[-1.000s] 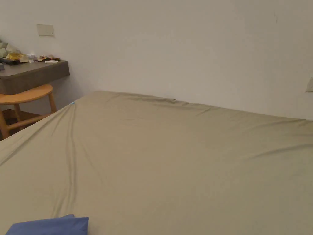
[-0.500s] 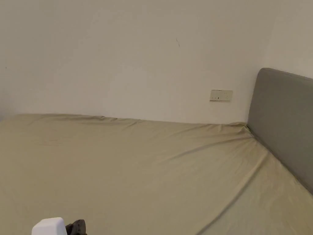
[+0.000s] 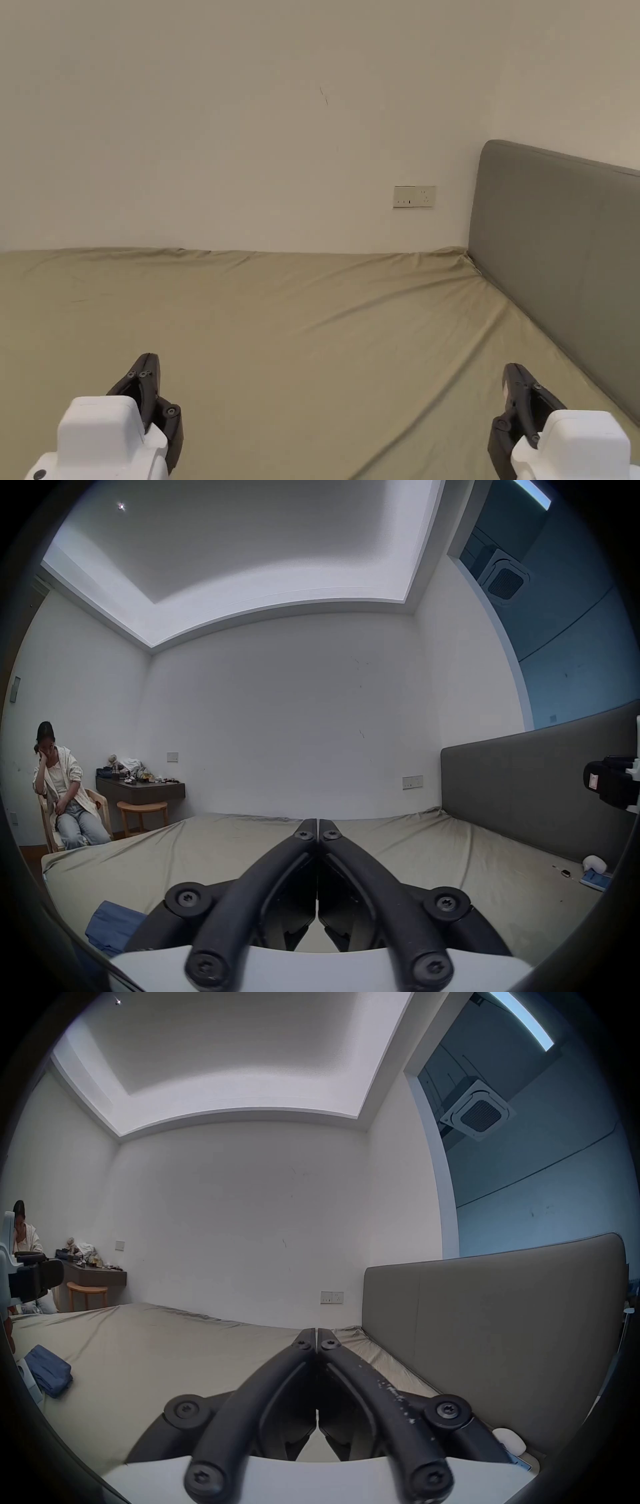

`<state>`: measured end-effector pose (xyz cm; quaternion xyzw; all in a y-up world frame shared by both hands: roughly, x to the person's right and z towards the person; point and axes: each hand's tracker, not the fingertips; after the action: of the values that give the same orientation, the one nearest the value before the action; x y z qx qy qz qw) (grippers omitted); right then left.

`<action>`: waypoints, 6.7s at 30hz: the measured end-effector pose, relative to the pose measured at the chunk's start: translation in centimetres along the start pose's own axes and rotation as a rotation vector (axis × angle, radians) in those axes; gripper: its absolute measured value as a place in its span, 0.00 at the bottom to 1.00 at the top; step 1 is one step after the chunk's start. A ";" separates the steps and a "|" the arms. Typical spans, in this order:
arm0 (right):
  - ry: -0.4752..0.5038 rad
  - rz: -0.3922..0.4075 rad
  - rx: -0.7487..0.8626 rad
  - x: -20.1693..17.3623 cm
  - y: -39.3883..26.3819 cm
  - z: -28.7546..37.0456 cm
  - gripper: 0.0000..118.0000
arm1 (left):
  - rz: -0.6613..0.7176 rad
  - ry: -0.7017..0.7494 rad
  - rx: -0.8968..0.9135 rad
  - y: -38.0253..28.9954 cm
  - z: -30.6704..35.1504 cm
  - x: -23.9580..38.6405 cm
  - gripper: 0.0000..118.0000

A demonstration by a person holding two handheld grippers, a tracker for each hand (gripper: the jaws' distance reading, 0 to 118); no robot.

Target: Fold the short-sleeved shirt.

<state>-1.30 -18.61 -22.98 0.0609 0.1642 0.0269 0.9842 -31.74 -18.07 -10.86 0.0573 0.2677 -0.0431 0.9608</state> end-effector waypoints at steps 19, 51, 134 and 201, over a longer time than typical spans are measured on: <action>0.010 0.027 0.019 -1.4 0.0 0.7 0.01 | -0.008 -0.035 0.014 0.4 0.5 0.1 0.00; 0.022 0.032 0.022 -1.7 0.4 0.8 0.01 | 0.018 -0.035 0.013 0.1 0.9 -0.1 0.00; 0.044 0.019 0.000 -2.3 0.0 0.2 1.00 | 0.055 -0.008 -0.002 -0.8 0.8 -0.6 1.00; -0.032 -0.068 -0.250 -3.5 0.9 -1.9 1.00 | 0.031 -0.009 -0.040 -1.7 -0.1 -0.5 1.00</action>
<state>-5.31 -17.73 -23.55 -0.0672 0.1460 0.0126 0.9869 -32.40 -19.72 -10.80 0.0420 0.2634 -0.0232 0.9635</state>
